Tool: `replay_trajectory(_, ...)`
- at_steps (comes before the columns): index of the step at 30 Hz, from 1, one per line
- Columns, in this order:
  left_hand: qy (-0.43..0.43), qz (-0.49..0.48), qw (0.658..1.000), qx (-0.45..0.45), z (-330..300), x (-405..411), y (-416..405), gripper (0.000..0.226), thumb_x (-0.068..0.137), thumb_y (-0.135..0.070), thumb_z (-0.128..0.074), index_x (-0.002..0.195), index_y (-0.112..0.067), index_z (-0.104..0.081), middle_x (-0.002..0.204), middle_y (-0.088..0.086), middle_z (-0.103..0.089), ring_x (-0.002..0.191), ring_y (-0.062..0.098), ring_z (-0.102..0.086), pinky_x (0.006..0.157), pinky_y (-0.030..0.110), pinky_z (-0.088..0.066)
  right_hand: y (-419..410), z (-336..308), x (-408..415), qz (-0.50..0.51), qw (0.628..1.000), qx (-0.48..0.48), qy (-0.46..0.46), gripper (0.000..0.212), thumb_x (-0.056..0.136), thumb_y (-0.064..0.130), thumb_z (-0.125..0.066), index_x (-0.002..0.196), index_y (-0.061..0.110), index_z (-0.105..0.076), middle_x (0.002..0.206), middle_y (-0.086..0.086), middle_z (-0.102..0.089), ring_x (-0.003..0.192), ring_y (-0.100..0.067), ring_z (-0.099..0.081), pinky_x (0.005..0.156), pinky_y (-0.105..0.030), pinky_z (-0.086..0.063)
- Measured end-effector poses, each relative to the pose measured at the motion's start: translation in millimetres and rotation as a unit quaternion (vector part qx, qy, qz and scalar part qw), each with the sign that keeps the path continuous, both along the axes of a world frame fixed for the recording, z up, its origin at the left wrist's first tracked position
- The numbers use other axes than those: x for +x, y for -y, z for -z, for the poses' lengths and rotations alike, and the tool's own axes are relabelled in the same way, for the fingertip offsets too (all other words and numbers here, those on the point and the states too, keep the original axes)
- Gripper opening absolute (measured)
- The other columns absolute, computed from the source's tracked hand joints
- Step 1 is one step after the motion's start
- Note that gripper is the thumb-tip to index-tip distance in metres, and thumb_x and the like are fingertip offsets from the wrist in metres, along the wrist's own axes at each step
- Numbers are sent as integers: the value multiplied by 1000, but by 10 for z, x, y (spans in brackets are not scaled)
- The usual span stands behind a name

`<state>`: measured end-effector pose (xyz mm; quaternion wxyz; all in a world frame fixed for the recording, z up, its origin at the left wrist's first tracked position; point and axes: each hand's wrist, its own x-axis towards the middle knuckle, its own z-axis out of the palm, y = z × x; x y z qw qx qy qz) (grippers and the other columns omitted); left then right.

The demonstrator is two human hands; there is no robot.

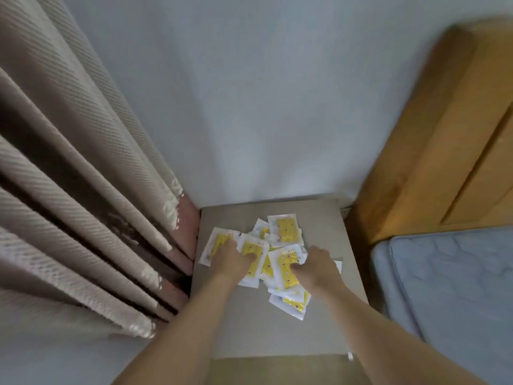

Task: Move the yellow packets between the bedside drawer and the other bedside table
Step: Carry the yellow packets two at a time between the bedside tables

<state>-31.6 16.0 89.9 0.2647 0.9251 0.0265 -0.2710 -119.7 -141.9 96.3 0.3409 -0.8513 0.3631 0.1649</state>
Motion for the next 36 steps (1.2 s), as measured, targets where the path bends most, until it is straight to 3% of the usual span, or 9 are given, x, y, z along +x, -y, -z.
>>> replay_trajectory(5, 48, -9, 995, 86, 1043, 360, 82, 92, 72, -63, -71, 140, -10, -40, 141, 11, -46, 130, 32, -44, 101, 43, -43, -78, 945, 366, 15, 995, -71, -63, 66, 85, 51, -60, 133, 10, -39, 132, -7, -44, 123, -28, -45, 94, -37, -42)
replay_trajectory(10, 44, -26, 996, 72, 1313, 410, 56, 94, 73, -54, -76, 143, -7, -36, 141, 14, -47, 129, 34, -45, 98, 44, -43, -192, 1180, 440, 10, 985, -140, -95, 69, 83, 52, -59, 134, 10, -37, 132, -7, -40, 124, -26, -43, 100, -35, -36)
replay_trajectory(17, 78, -46, 995, 51, 1274, 324, -9, 54, 84, -34, -70, 128, -8, -52, 124, 11, -59, 115, 32, -53, 89, 42, -49, -180, 1132, 435, 40, 983, -161, -84, 51, 90, 37, -60, 129, 10, -40, 129, -7, -45, 120, -26, -46, 98, -34, -38)
replay_trajectory(21, 85, -46, 995, 7, 1154, 271, -27, 27, 89, -20, -60, 112, -6, -58, 108, 12, -61, 99, 30, -56, 79, 37, -49, -103, 982, 352, 119, 992, -24, -39, 20, 90, 10, -49, 110, 12, -46, 107, -6, -60, 94, -27, -57, 70, -33, -43)
replay_trajectory(25, 52, -67, 994, -71, 598, 171, 96, 10, 90, -11, -55, 89, -3, -49, 81, 6, -52, 69, 24, -47, 52, 29, -32, 37, 430, 198, 162, 986, 41, 23, 17, 89, 7, -45, 104, 15, -47, 94, -3, -59, 81, -24, -52, 67, -32, -42)
replay_trajectory(30, 60, -61, 988, -132, -650, -90, 424, 8, 86, -16, -59, 88, -11, -53, 79, 2, -57, 64, 18, -51, 49, 27, -33, 337, -748, -144, 225, 968, 63, 96, 16, 89, 13, -49, 105, 11, -52, 100, -5, -61, 87, -24, -60, 76, -37, -52)
replay_trajectory(32, 69, -55, 979, -183, -1172, -272, 571, 9, 82, -16, -59, 90, -15, -56, 81, 1, -61, 70, 21, -59, 52, 28, -41, 401, -1263, -397, 245, 960, 47, 123, 16, 92, 12, -48, 107, 7, -50, 101, -8, -59, 93, -28, -60, 80, -39, -51)
replay_trajectory(34, 85, -32, 971, -223, -1637, -474, 739, 11, 81, -14, -59, 91, -18, -57, 82, -1, -64, 77, 23, -63, 59, 31, -49, 461, -1683, -712, 267, 950, 29, 157, 15, 93, 11, -47, 106, 7, -51, 98, -7, -58, 91, -26, -58, 77, -39, -50)
replay_trajectory(36, 111, 21, 967, -228, -2051, -667, 945, 5, 84, -14, -59, 87, -16, -55, 80, -1, -62, 75, 24, -60, 56, 29, -43, 541, -2028, -1041, 318, 930, 27, 182, 15, 92, 10, -46, 106, 9, -52, 99, -7, -60, 89, -25, -57, 75, -37, -49)
